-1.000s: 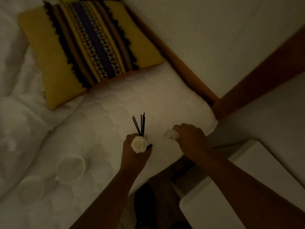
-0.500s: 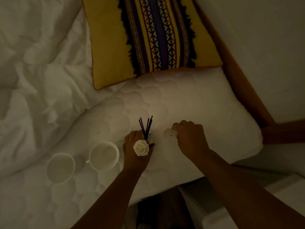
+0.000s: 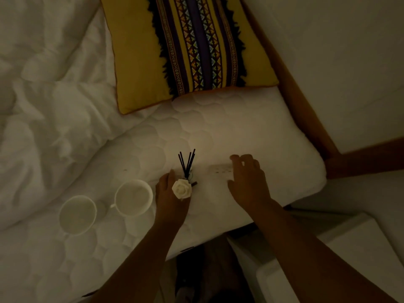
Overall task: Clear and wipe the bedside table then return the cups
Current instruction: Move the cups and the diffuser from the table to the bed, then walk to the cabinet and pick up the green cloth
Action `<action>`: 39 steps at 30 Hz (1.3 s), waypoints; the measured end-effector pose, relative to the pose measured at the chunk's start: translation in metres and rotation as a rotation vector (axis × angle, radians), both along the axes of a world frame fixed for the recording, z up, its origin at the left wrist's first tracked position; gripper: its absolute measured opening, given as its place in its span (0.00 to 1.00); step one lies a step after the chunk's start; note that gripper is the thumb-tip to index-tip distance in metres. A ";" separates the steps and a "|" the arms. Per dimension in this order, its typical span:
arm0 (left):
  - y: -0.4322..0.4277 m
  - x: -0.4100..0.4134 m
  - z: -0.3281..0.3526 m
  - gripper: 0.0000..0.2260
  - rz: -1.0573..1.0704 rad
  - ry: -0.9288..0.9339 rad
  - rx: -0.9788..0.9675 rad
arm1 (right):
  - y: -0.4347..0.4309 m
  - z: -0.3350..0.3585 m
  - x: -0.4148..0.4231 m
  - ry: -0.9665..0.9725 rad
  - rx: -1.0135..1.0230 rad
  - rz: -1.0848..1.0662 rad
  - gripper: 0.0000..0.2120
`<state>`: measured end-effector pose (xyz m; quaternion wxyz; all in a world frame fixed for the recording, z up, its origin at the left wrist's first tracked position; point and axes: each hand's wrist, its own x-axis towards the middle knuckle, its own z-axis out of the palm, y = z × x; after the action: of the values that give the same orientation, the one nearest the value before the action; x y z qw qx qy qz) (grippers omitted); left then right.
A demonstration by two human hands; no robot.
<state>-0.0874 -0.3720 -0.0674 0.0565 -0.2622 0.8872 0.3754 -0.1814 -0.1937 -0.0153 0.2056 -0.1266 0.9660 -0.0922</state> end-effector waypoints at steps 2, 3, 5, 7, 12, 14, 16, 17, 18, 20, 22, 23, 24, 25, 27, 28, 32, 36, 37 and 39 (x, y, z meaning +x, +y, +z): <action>0.000 0.013 0.008 0.33 -0.024 -0.079 -0.017 | 0.009 0.014 0.012 -0.048 -0.003 -0.078 0.32; 0.000 0.020 0.012 0.34 -0.031 -0.129 -0.010 | 0.014 0.020 0.019 -0.066 -0.016 -0.118 0.33; 0.005 0.036 0.025 0.33 -0.048 -0.203 0.004 | 0.024 0.037 0.036 -0.090 -0.060 -0.189 0.36; 0.012 0.048 0.041 0.33 -0.076 -0.257 0.008 | 0.035 0.054 0.053 -0.105 -0.083 -0.215 0.36; 0.044 0.065 0.103 0.29 -0.154 -0.242 0.042 | 0.069 0.106 0.106 -0.163 -0.174 -0.265 0.27; 0.057 0.066 0.131 0.28 -0.201 -0.216 0.053 | 0.080 0.125 0.125 -0.185 -0.222 -0.287 0.26; 0.071 0.069 0.163 0.27 -0.256 -0.193 0.045 | 0.094 0.146 0.145 -0.214 -0.241 -0.303 0.28; 0.079 0.073 0.177 0.27 -0.292 -0.194 0.034 | 0.100 0.155 0.157 -0.237 -0.238 -0.308 0.30; 0.088 0.078 0.191 0.27 -0.347 -0.203 0.015 | 0.108 0.165 0.168 -0.268 -0.239 -0.314 0.31; 0.107 0.087 0.215 0.26 -0.505 -0.244 -0.072 | 0.119 0.178 0.186 -0.306 -0.233 -0.308 0.33; 0.124 0.099 0.237 0.22 -0.666 -0.274 -0.126 | 0.130 0.198 0.203 -0.310 -0.225 -0.295 0.31; 0.132 0.107 0.247 0.21 -0.721 -0.300 -0.152 | 0.135 0.208 0.213 -0.311 -0.222 -0.299 0.31; 0.139 0.115 0.257 0.21 -0.765 -0.316 -0.173 | 0.140 0.220 0.223 -0.307 -0.225 -0.324 0.30; 0.145 0.123 0.267 0.23 -0.805 -0.329 -0.183 | 0.145 0.231 0.232 -0.301 -0.227 -0.350 0.30; 0.154 0.140 0.285 0.27 -0.873 -0.333 -0.183 | 0.154 0.251 0.252 -0.263 -0.198 -0.359 0.29; 0.156 0.147 0.291 0.27 -0.877 -0.327 -0.181 | 0.160 0.259 0.260 -0.236 -0.175 -0.351 0.28; 0.164 0.165 0.315 0.21 -0.835 -0.243 -0.190 | 0.175 0.275 0.286 -0.164 -0.147 -0.366 0.23; 0.153 0.175 0.332 0.17 -0.734 -0.201 -0.256 | 0.166 0.282 0.282 -0.156 -0.180 -0.330 0.24; 0.148 0.180 0.336 0.16 -0.709 -0.201 -0.263 | 0.157 0.285 0.281 -0.167 -0.195 -0.303 0.25; 0.135 0.187 0.344 0.14 -0.657 -0.183 -0.272 | 0.135 0.292 0.276 -0.163 -0.220 -0.247 0.22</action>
<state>0.0999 -0.2371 0.2763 0.2177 -0.0007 0.9571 0.1910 0.0946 -0.0591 0.2770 0.2552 -0.0208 0.9384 -0.2319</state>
